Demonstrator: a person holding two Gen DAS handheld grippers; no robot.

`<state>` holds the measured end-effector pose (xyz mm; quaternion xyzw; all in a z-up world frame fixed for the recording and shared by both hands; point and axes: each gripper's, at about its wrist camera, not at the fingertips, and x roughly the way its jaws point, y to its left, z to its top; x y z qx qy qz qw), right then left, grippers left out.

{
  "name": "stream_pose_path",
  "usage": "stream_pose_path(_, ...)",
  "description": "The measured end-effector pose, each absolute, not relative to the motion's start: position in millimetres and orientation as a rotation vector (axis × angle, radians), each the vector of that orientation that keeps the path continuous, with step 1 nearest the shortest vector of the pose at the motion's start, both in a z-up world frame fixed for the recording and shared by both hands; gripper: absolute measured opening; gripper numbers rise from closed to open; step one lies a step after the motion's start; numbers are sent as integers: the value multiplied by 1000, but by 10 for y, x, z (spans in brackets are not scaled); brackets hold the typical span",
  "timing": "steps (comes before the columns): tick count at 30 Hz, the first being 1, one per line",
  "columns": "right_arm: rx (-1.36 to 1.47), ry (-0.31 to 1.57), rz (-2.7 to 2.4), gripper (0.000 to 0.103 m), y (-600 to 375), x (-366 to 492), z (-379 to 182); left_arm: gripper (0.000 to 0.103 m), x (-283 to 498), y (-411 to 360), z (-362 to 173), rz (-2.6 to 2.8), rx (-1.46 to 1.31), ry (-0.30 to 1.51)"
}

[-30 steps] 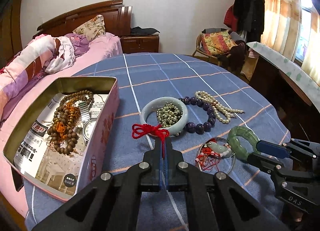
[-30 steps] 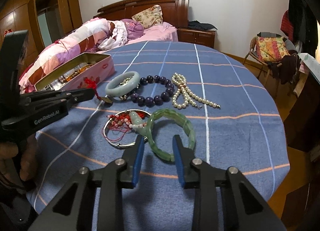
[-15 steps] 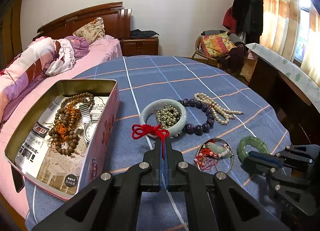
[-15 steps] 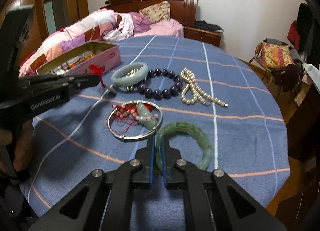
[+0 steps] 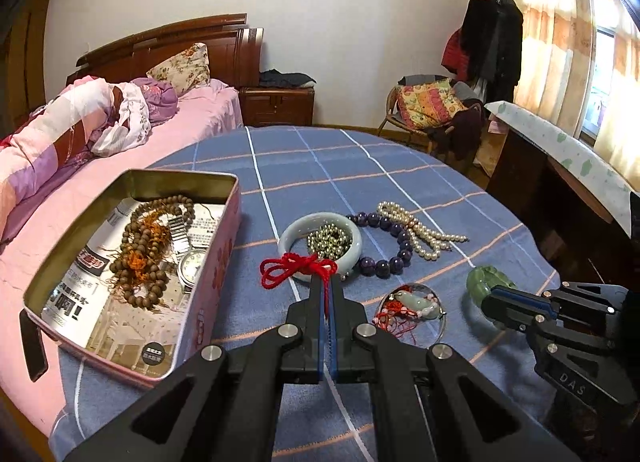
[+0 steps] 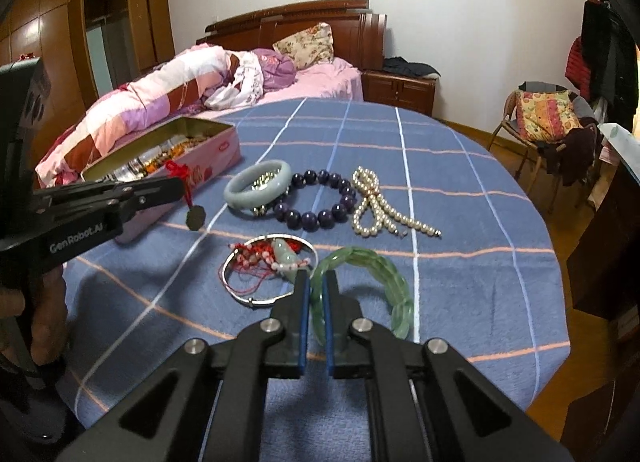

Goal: Organize jewelry
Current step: 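Carry the red cord knot and green jade bangle over the tin with both grippers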

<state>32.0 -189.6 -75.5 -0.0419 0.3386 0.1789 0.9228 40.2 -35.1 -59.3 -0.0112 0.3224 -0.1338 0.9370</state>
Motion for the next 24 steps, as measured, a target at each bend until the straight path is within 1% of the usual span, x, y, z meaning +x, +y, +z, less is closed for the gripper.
stream_pose_path(24,-43,595,420,9,-1787,254,-368,0,198,-216,-183,-256,-28,566)
